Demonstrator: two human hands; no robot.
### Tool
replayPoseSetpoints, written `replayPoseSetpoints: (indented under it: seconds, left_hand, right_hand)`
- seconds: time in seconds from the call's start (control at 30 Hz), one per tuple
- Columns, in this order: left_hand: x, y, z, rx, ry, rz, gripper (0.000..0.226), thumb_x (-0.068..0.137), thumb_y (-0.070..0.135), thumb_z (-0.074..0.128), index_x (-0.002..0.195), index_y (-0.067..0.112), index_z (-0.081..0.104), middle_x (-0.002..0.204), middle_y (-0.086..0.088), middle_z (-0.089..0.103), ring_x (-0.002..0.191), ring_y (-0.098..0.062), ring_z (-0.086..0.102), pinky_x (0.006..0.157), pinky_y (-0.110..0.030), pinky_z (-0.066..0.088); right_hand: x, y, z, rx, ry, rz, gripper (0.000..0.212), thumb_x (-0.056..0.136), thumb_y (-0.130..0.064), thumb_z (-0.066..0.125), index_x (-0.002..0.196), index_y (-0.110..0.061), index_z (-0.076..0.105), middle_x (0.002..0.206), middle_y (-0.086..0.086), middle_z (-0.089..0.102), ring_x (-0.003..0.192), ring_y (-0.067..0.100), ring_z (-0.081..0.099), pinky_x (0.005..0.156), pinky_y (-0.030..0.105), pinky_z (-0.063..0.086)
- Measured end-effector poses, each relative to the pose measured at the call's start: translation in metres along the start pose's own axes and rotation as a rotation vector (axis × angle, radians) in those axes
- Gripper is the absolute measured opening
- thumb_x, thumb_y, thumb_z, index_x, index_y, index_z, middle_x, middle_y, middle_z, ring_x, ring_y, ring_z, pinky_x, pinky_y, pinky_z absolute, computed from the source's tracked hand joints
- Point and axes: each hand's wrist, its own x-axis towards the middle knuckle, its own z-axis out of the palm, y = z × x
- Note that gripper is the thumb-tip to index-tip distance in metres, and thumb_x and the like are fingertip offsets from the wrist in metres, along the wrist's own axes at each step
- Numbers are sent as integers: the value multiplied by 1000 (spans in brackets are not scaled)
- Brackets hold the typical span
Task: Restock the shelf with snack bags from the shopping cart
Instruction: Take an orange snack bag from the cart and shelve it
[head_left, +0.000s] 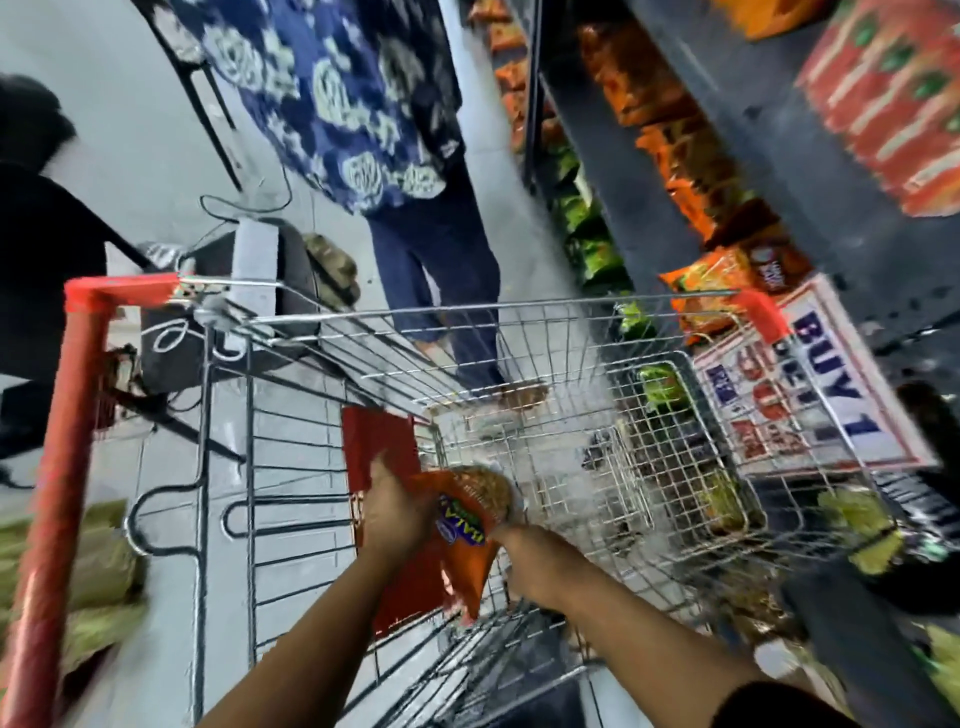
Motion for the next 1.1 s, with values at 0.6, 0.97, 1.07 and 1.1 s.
replayPoseSetpoints:
  seconds: [0.6, 0.97, 1.07, 1.1]
  left_hand:
    - [-52, 91, -47, 347, -621, 671, 34, 59, 38, 61, 83, 14, 67, 71, 10, 62, 68, 7, 48, 65, -28, 52]
    - [-214, 300, -142, 416, -545, 1496, 43, 78, -10, 49, 94, 26, 67, 87, 14, 74, 84, 8, 66, 73, -21, 54]
    - [-277, 349, -161, 355, -463, 1787, 27, 78, -5, 53, 86, 15, 69, 78, 5, 73, 76, 2, 62, 67, -13, 47]
    - [-298, 363, -164, 319, -439, 1866, 23, 79, -3, 54, 84, 14, 69, 76, 5, 72, 76, 1, 61, 67, -12, 46]
  right_hand:
    - [-26, 15, -59, 634, 167, -72, 76, 70, 2, 85, 124, -29, 41, 104, -20, 60, 96, -6, 61, 78, 3, 47]
    - [-233, 3, -132, 736, 515, -115, 43, 69, -15, 89, 99, -27, 60, 117, -8, 74, 102, 3, 66, 75, 0, 44]
    - [-312, -3, -153, 670, 704, -118, 39, 79, -17, 80, 79, -34, 45, 118, 7, 65, 101, 10, 57, 76, 1, 42]
    - [-335, -3, -157, 680, 802, -153, 40, 76, -16, 82, 80, -34, 46, 118, 6, 66, 98, 7, 55, 79, 2, 44]
